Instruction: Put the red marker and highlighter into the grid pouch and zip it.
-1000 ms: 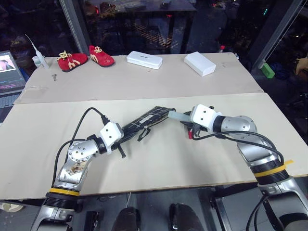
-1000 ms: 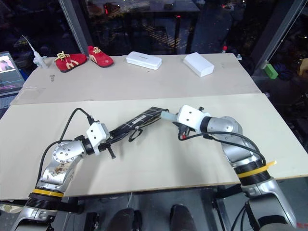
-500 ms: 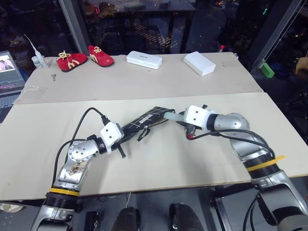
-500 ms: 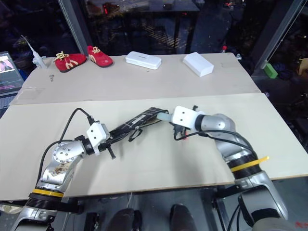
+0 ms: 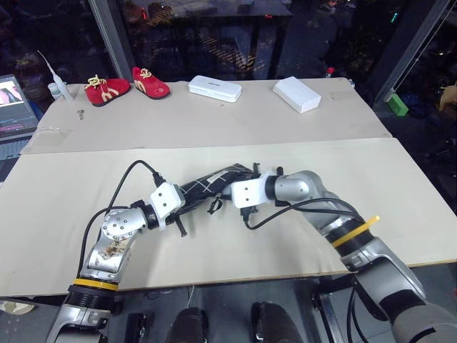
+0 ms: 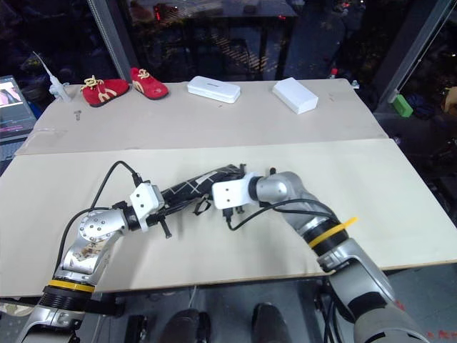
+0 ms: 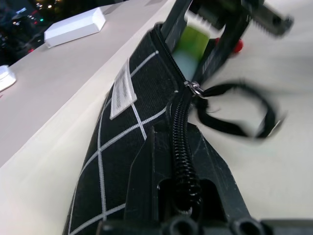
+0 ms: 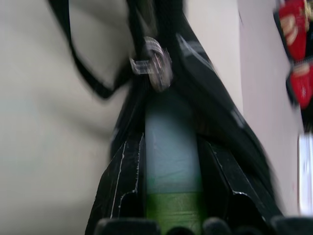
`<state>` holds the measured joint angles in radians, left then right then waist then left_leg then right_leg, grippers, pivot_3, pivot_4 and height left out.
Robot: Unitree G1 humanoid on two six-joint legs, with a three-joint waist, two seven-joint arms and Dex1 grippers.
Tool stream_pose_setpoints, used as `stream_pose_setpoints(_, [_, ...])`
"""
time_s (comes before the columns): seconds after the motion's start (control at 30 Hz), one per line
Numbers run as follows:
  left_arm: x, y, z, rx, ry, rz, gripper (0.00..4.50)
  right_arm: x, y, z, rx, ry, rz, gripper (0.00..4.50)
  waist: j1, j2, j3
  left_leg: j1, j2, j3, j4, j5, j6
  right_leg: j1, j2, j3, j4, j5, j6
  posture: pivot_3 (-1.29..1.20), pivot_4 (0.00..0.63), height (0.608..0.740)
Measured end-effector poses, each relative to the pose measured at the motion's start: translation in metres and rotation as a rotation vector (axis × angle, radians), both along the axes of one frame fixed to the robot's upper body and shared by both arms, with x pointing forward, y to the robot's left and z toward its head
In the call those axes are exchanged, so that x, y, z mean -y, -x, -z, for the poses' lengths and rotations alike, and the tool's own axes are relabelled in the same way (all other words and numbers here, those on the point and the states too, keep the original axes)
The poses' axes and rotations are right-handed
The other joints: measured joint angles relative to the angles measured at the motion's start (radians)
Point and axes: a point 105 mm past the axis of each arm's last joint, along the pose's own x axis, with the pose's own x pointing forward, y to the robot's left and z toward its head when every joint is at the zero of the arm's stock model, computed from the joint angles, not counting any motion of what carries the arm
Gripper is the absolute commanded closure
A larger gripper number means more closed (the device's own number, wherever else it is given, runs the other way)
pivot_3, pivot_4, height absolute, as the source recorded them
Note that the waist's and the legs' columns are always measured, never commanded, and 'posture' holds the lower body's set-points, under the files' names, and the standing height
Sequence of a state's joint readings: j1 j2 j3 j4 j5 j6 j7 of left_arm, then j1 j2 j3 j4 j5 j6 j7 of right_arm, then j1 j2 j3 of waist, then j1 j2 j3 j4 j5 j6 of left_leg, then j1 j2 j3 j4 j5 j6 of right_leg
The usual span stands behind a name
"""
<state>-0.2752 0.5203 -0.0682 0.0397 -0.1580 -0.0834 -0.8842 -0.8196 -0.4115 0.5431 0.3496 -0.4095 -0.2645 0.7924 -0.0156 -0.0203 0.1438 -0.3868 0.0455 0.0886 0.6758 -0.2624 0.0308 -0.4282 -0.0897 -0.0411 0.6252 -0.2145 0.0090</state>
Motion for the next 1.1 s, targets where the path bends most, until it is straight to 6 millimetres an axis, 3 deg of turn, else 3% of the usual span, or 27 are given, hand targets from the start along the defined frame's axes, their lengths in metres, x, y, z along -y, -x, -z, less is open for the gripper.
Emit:
stream_pose_setpoints(0.17, [0.002,0.0,-0.001,0.001,0.01,0.003,4.5,-0.015,-0.007,-0.002,0.06,-0.013,-0.048,3.41,0.0,0.0,0.0,0.0,0.0,0.002,0.0,0.0,0.0,0.0,0.0,0.0,0.0,0.0,0.0,0.0,0.15,0.74])
stream_pose_setpoints(0.2, [0.002,0.0,-0.001,0.001,0.012,0.002,4.5,-0.015,-0.008,-0.002,0.059,-0.021,-0.049,2.39,0.002,0.0,0.0,-0.001,0.0,0.002,0.0,0.0,0.0,0.0,0.0,0.0,0.0,0.0,0.0,0.0,0.15,0.74])
stream_pose_setpoints(0.33, [0.003,0.0,-0.002,0.005,0.018,0.001,4.5,-0.013,-0.008,-0.007,0.038,-0.062,-0.047,1.22,0.003,0.0,0.0,-0.001,0.001,0.002,0.0,0.0,0.0,0.0,-0.001,-0.001,0.0,0.0,0.0,0.0,0.15,0.74])
stream_pose_setpoints(0.43, [0.002,0.0,-0.002,0.009,0.021,-0.004,4.5,0.007,-0.015,-0.019,0.011,-0.116,-0.001,1.22,0.005,0.0,0.0,-0.001,0.001,0.002,0.0,0.0,0.0,0.001,-0.001,-0.001,0.0,0.0,0.0,0.0,0.15,0.74])
stream_pose_setpoints(0.53, [0.001,0.0,0.0,0.005,0.022,-0.011,4.5,0.04,-0.02,-0.034,-0.055,-0.199,0.071,1.22,0.005,0.0,0.0,0.0,0.001,0.001,0.0,0.0,0.0,0.001,-0.001,-0.001,-0.001,0.0,0.0,0.0,0.15,0.74])
stream_pose_setpoints(0.63, [0.001,0.0,0.0,0.006,0.025,-0.018,4.5,0.083,-0.006,-0.039,-0.334,-0.337,0.16,1.22,0.007,0.0,0.0,0.0,0.002,-0.003,0.0,0.0,0.0,0.001,-0.001,-0.001,-0.001,0.0,0.0,0.0,0.15,0.74])
stream_pose_setpoints(0.73, [0.0,0.001,0.001,0.005,0.026,-0.027,4.5,0.104,0.009,-0.049,-0.535,-0.461,0.183,1.22,0.003,0.0,0.0,0.001,0.003,-0.003,0.0,0.0,0.001,0.001,-0.001,0.0,-0.001,0.001,-0.001,0.0,0.15,0.74])
stream_pose_setpoints(0.87, [0.0,0.001,-0.001,0.012,0.029,-0.03,4.5,0.12,0.003,-0.071,-0.558,-0.619,0.263,1.22,-0.003,0.0,0.0,0.005,0.003,-0.002,0.0,0.0,0.001,0.004,0.0,0.001,0.0,0.001,-0.002,0.0,0.15,0.74])
stream_pose_setpoints(1.0, [-0.003,0.002,0.002,0.002,0.035,-0.053,4.5,0.132,-0.018,-0.055,-0.602,-0.777,0.505,1.22,0.0,0.001,0.0,0.004,0.003,-0.001,-0.001,0.0,0.0,0.002,0.0,0.001,0.001,0.001,-0.002,0.0,0.15,0.74])
stream_pose_setpoints(1.1, [-0.004,0.003,0.005,-0.014,0.038,-0.068,4.5,0.136,-0.032,-0.023,-0.669,-0.841,0.751,1.22,0.002,0.001,0.0,-0.001,0.002,-0.001,-0.001,0.0,0.0,-0.002,-0.001,0.001,0.001,0.001,-0.002,0.0,0.15,0.74])
